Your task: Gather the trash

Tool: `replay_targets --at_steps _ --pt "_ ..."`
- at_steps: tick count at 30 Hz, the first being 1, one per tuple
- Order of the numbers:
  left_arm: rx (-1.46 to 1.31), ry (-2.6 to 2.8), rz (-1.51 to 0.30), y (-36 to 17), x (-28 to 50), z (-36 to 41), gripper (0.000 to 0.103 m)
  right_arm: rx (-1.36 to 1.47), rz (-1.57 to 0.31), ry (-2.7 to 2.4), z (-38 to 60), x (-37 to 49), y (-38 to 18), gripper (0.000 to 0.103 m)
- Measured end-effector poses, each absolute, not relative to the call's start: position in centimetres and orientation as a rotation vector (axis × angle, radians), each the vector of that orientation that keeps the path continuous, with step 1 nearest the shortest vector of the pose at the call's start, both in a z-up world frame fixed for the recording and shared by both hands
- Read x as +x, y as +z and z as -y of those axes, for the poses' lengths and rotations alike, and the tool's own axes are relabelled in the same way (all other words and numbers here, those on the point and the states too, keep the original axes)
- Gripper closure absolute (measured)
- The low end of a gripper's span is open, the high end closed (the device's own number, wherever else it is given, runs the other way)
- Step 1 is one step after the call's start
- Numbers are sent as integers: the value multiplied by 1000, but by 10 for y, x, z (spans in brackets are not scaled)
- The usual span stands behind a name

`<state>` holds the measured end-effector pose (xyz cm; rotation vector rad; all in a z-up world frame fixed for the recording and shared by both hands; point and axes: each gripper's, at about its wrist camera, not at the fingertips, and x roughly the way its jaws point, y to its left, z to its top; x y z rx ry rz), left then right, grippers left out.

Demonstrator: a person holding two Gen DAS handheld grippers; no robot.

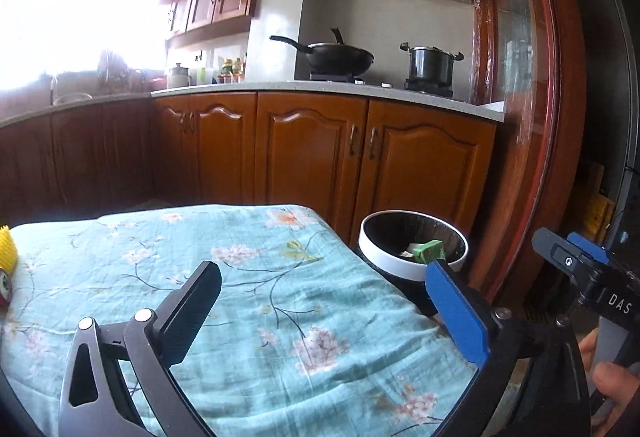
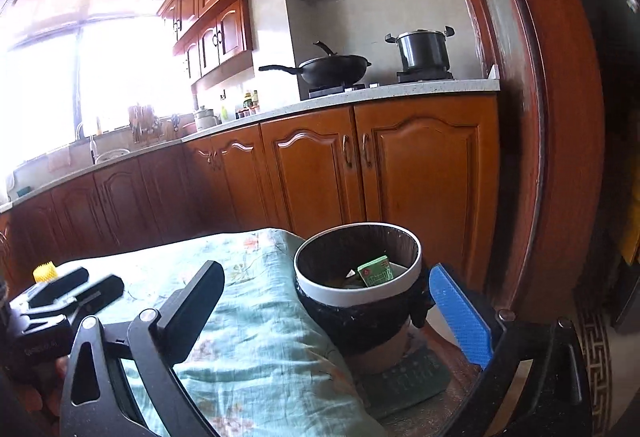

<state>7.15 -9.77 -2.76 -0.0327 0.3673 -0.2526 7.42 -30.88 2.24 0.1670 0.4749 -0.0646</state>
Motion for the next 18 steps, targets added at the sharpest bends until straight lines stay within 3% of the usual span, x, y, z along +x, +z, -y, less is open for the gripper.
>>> replay_targets --at_steps 8,18 --pt "39 -224 -402 -48 60 112 1 175 -538 -88 310 65 3 0" --pt "54 -218 -390 -41 64 113 1 191 -488 -92 318 55 5 0"
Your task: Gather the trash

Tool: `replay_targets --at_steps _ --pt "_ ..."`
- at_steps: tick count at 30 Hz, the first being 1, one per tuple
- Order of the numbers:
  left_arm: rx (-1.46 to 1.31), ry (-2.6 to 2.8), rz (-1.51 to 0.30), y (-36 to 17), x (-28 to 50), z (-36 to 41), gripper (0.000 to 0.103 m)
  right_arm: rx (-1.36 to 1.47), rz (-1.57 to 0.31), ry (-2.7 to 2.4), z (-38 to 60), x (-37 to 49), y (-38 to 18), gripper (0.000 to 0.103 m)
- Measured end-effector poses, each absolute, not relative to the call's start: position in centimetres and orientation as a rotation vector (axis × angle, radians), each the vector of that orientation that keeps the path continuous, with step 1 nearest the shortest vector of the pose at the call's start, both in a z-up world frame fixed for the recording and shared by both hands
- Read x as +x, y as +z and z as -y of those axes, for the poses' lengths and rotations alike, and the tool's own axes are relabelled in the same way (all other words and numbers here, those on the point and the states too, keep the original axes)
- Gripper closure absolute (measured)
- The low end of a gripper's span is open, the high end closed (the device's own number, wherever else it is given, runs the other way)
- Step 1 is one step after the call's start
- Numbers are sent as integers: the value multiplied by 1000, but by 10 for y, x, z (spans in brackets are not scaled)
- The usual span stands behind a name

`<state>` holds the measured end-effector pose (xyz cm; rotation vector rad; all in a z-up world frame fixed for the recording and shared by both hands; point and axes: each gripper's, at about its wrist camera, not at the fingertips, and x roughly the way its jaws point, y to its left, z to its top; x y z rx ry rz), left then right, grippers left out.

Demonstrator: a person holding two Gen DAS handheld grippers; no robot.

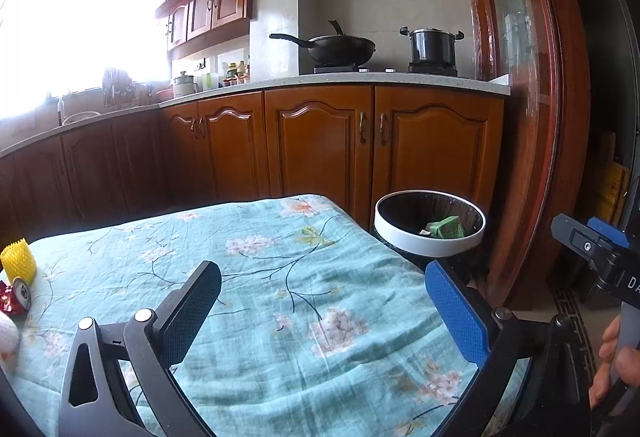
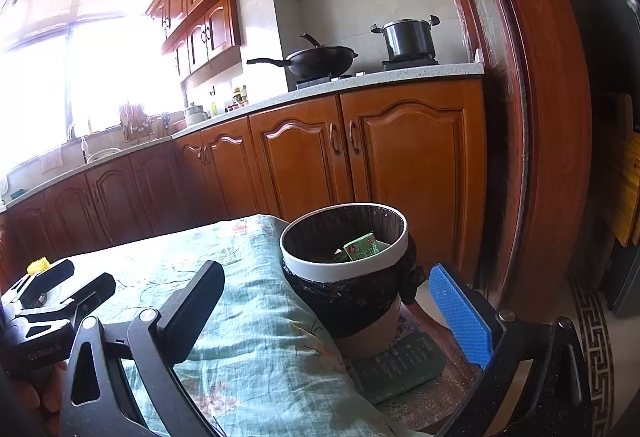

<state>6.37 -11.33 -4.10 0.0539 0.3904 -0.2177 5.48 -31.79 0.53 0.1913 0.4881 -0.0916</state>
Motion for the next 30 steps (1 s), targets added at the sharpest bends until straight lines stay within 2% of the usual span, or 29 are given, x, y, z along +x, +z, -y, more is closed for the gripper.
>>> replay_targets --at_steps 30 --pt "47 -239 -375 -44 64 104 1 157 -483 -52 302 56 5 0"
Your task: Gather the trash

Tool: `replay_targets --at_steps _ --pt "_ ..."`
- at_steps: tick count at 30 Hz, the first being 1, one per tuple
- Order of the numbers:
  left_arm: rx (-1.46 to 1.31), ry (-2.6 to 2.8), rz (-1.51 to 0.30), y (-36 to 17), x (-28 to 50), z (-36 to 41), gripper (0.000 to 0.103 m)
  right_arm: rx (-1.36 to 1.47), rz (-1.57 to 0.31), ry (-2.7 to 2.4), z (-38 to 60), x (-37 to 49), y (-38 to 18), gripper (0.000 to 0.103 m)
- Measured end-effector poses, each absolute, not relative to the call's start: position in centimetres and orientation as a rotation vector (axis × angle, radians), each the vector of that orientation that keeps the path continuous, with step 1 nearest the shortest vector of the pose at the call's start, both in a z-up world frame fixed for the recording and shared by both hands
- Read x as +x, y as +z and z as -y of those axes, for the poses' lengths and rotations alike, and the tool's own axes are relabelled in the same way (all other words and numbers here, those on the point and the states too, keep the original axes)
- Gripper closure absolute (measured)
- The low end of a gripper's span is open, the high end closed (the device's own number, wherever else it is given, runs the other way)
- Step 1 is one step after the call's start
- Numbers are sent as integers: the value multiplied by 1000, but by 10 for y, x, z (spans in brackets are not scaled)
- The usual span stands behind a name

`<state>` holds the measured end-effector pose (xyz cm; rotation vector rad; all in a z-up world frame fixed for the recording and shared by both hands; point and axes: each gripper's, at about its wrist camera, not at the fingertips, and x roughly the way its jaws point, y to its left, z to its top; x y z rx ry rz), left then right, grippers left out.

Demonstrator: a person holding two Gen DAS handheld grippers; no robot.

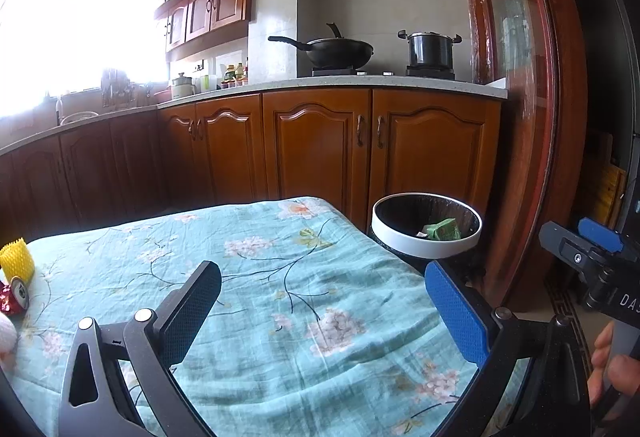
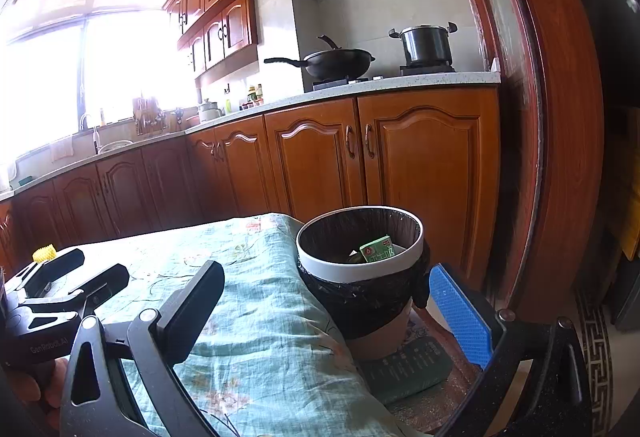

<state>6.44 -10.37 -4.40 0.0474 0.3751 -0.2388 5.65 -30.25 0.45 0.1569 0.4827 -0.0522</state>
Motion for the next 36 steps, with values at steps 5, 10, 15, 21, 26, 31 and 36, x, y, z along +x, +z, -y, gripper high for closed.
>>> replay_targets --at_steps 5,10,15,21,26,31,36 --pt "49 -238 -370 -44 64 103 1 151 -481 -50 301 56 5 0" --pt "50 -241 -367 -45 64 102 1 150 -481 -49 300 56 5 0" --pt "47 -242 -368 -45 64 102 1 150 -477 -46 301 56 6 0" --pt "42 -245 -371 -46 65 101 1 151 -480 -43 299 57 6 0" --pt "39 -247 -375 -47 68 97 1 149 -479 -41 296 56 7 0" --pt "39 -249 -377 -47 69 96 1 153 -479 -39 296 56 8 0" --pt "39 -246 -380 -48 71 94 1 151 -477 -37 295 56 9 0"
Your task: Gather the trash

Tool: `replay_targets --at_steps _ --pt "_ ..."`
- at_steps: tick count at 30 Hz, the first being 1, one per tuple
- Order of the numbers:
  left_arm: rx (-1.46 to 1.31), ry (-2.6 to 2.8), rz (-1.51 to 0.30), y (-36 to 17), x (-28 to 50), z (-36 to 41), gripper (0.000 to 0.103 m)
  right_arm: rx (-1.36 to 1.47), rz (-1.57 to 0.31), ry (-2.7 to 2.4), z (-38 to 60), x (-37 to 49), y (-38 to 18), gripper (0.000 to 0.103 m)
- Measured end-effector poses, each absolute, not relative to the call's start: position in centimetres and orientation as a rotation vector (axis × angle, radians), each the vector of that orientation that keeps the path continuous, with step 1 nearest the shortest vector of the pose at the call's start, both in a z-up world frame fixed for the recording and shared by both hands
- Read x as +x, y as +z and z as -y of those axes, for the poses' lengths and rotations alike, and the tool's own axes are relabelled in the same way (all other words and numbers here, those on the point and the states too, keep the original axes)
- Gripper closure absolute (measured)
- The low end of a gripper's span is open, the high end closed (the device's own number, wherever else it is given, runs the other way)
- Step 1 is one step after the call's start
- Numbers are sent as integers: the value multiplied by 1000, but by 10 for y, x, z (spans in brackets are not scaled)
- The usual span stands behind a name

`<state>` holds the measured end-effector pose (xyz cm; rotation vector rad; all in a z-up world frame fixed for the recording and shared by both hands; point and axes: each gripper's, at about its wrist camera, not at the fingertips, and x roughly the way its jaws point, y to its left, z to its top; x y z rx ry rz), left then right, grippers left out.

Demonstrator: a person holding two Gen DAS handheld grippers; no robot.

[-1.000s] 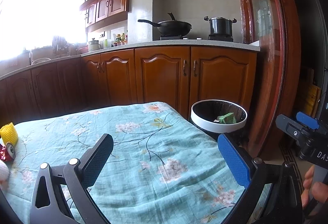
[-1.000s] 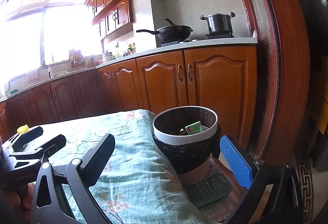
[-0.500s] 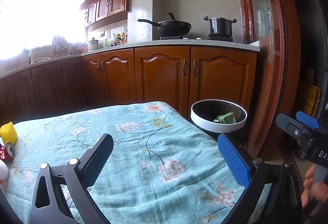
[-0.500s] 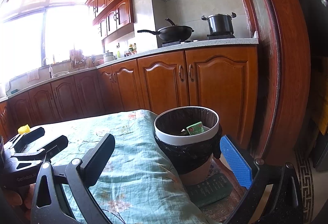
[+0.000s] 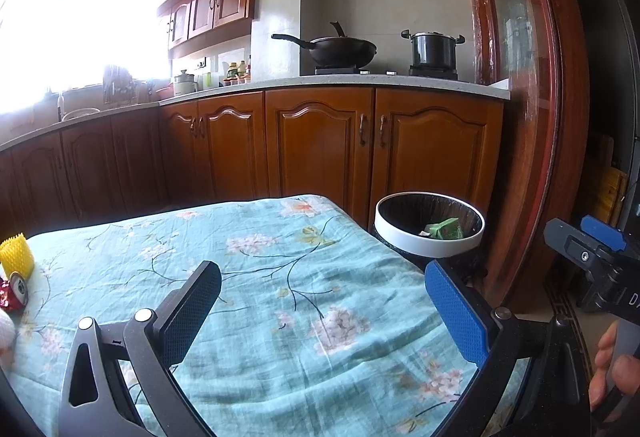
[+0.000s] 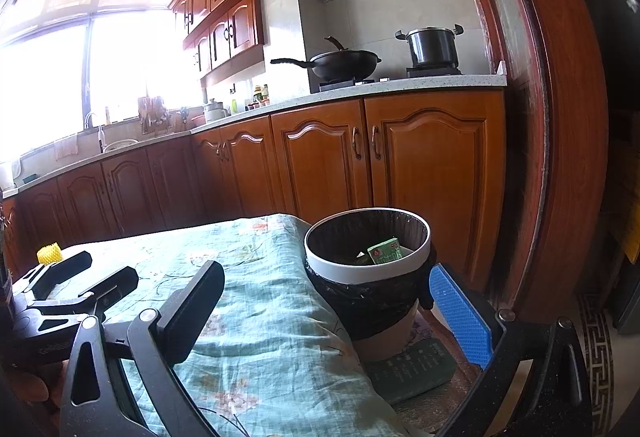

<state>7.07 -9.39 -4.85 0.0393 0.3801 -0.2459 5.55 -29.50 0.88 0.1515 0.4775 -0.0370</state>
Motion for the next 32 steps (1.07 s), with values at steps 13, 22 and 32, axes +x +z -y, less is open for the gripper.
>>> replay_targets --at_steps 13,22,32 --pt "43 -245 -385 -50 74 92 1 156 -476 -27 295 56 10 0" --pt "40 -249 -397 -54 79 89 1 166 -489 -18 296 61 6 0" --pt "29 -256 -419 -54 86 87 1 195 -516 -20 301 68 -1 0"
